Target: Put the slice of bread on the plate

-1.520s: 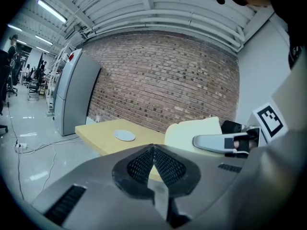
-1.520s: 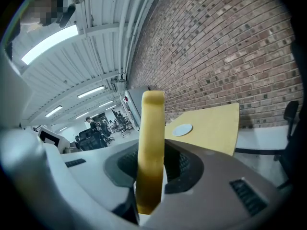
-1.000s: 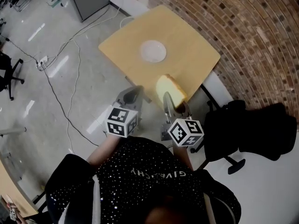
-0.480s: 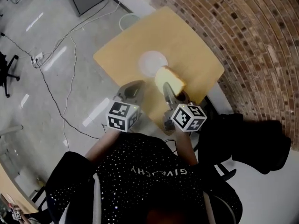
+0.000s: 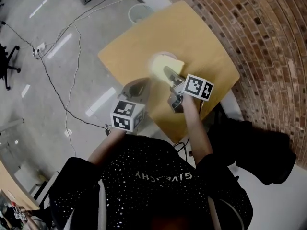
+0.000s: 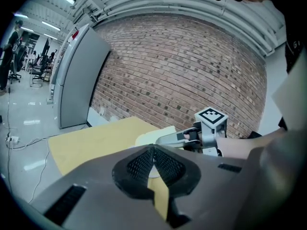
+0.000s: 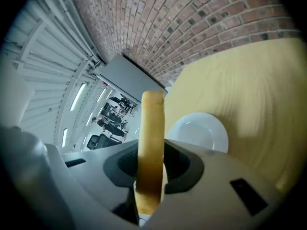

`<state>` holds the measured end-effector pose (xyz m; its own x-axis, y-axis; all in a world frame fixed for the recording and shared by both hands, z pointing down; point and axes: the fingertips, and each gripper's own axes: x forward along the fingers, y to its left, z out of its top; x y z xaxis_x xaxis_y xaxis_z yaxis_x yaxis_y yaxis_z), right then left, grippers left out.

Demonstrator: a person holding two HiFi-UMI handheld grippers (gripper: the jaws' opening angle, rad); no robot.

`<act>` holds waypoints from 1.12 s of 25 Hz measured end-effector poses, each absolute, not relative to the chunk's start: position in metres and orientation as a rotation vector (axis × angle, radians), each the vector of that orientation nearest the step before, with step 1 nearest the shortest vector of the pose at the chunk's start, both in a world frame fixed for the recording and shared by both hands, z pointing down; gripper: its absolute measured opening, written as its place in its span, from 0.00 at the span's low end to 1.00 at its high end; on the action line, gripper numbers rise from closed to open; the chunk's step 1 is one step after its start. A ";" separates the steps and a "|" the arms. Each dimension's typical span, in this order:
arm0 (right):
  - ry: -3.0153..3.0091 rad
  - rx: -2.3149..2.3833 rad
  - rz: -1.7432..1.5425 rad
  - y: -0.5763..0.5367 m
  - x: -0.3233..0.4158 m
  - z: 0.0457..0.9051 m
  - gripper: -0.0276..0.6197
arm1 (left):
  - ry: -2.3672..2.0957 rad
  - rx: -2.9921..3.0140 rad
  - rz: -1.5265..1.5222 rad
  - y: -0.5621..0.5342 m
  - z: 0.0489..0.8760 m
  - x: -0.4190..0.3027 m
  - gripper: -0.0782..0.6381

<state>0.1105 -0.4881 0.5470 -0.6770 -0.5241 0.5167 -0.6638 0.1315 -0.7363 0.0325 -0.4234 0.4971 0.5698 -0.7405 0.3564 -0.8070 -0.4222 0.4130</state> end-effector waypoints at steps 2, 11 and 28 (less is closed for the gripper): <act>-2.238 1.165 1.642 -0.496 0.107 0.557 0.19 | -1.241 2.231 0.146 -0.426 0.501 0.029 0.12; -2.098 1.114 1.877 -0.509 0.096 0.587 0.19 | -1.255 2.144 0.113 -0.427 0.517 0.015 0.12; -1.830 1.379 1.101 -0.510 0.139 0.592 0.69 | -1.209 2.105 0.036 -0.406 0.510 0.013 0.12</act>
<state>0.1386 -0.5101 0.5921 -0.2884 -0.4683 0.8352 -0.9573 0.1203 -0.2630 0.0128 -0.4061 0.5100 0.5641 -0.7485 0.3487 -0.7681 -0.3206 0.5543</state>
